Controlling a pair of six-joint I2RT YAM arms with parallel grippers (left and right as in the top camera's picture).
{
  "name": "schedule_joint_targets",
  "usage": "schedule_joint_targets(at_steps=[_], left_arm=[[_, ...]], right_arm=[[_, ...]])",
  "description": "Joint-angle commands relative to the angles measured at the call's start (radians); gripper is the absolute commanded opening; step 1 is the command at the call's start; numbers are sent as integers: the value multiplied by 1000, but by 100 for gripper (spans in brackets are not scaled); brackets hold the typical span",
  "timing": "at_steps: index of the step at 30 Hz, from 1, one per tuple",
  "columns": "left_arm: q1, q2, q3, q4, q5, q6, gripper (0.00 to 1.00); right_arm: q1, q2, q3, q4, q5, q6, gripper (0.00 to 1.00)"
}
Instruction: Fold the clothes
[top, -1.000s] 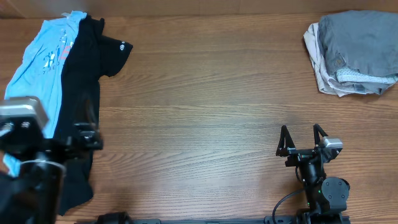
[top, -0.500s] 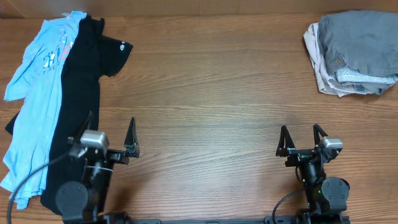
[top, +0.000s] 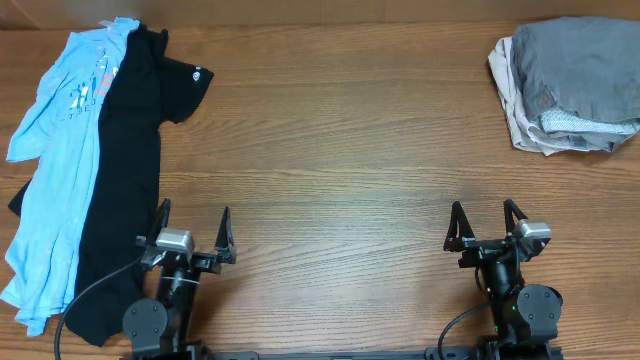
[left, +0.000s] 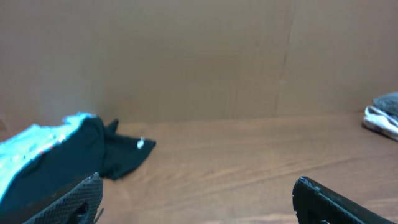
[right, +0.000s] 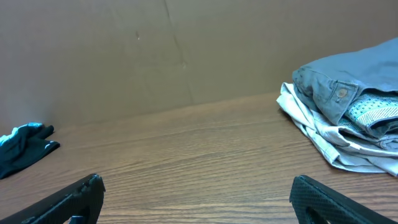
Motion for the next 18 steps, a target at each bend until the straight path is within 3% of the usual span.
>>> schedule_joint_targets(at_steps=[1,5,18], left_arm=[[-6,-14,-10,-19,-27,-10,100],[-6,-14,-10,-145,-40,-11,100],[-6,-13,-10,-138,-40,-60,100]], right_arm=[[5,-9,-10,8,6,5,100],[5,-9,-10,8,6,4,100],[5,-9,-10,8,6,4,100]])
